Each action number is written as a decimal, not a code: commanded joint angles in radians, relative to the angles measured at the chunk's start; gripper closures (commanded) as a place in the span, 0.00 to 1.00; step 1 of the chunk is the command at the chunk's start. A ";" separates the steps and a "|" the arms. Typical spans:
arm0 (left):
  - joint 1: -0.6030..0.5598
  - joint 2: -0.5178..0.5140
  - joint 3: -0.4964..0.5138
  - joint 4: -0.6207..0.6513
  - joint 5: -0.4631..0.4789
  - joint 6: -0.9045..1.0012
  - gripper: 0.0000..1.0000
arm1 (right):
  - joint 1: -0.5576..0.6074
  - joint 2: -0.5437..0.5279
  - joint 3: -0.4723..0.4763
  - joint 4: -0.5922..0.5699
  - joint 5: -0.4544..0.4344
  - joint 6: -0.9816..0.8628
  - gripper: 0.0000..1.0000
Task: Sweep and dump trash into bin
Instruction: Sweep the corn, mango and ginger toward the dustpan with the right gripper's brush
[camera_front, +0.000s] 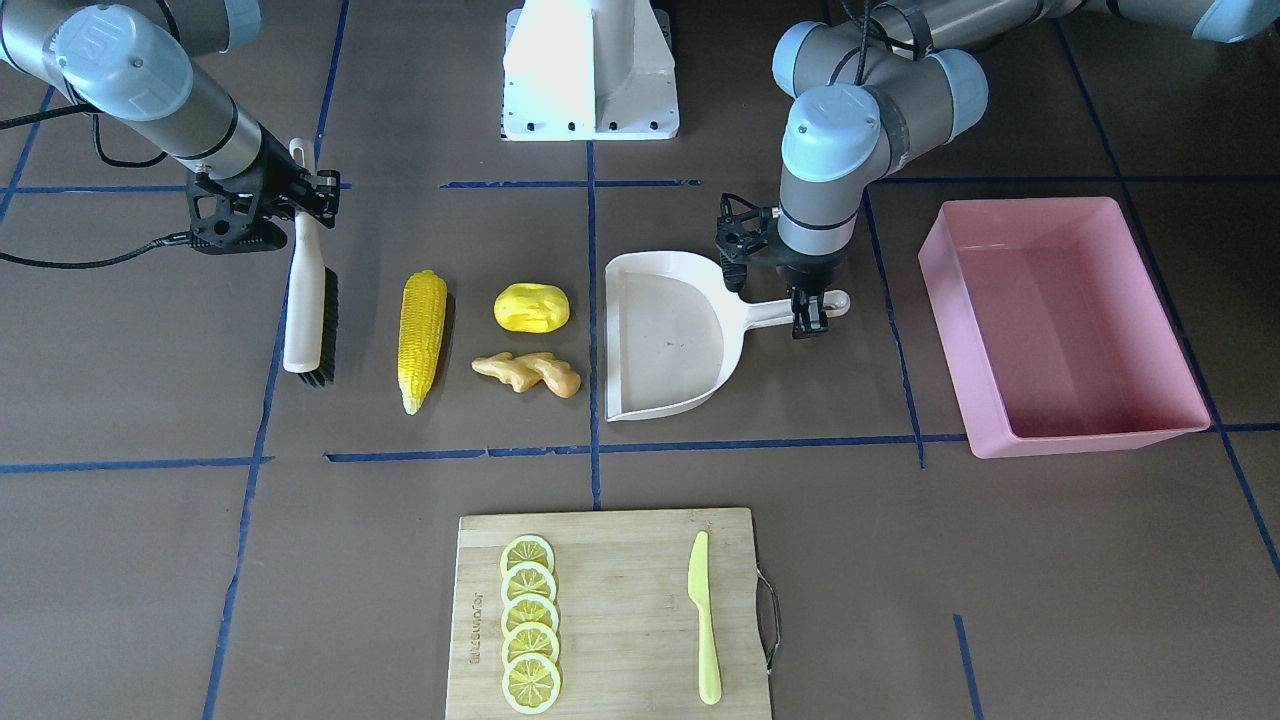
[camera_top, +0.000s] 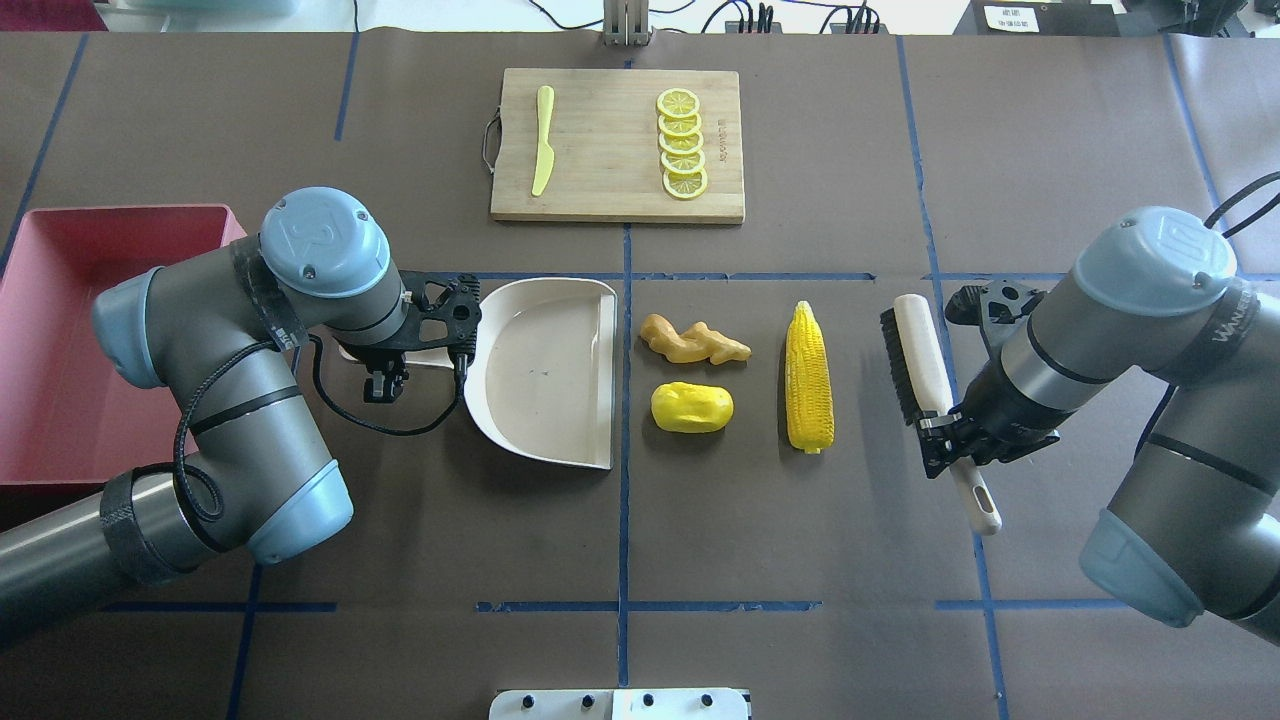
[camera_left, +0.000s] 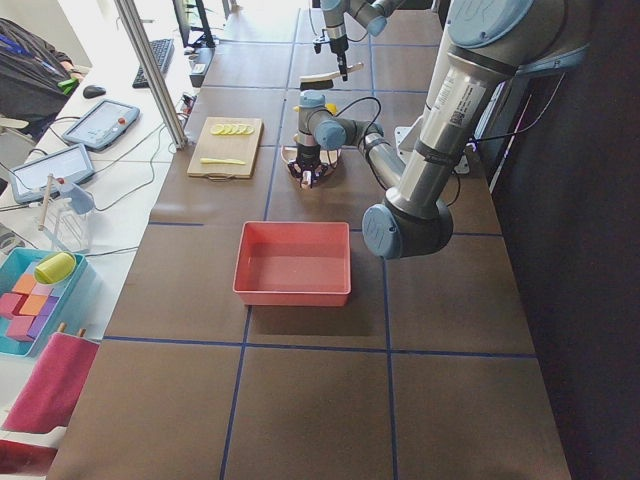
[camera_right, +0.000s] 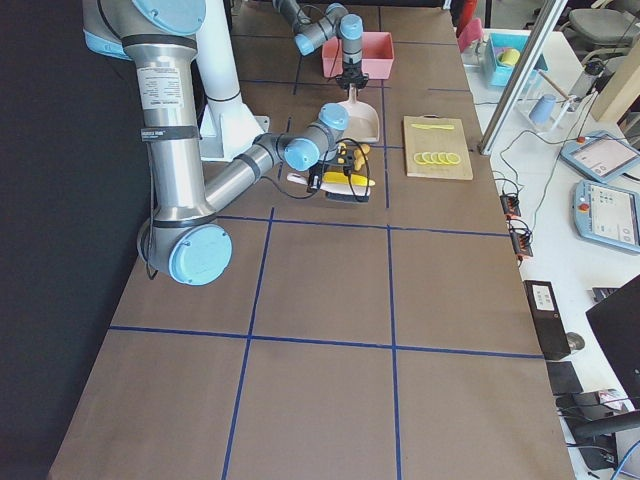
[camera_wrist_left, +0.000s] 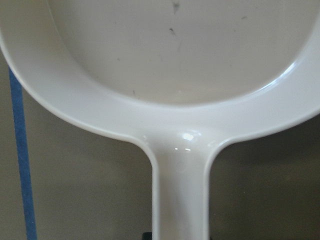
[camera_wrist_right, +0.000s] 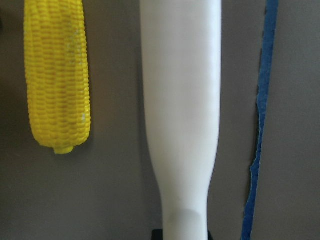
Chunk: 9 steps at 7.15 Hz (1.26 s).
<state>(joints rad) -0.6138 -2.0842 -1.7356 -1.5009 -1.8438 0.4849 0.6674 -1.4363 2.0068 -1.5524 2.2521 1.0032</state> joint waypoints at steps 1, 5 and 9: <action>0.002 -0.007 -0.001 0.008 0.000 -0.002 1.00 | -0.052 0.110 -0.040 -0.158 -0.063 -0.005 1.00; 0.003 -0.013 -0.007 0.010 0.002 -0.035 1.00 | -0.129 0.317 -0.187 -0.219 -0.121 -0.002 1.00; 0.020 -0.019 0.007 0.046 0.061 -0.037 1.00 | -0.132 0.390 -0.198 -0.219 -0.118 0.014 1.00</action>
<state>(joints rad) -0.5960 -2.0984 -1.7316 -1.4818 -1.8208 0.4485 0.5377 -1.0637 1.8107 -1.7728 2.1332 1.0071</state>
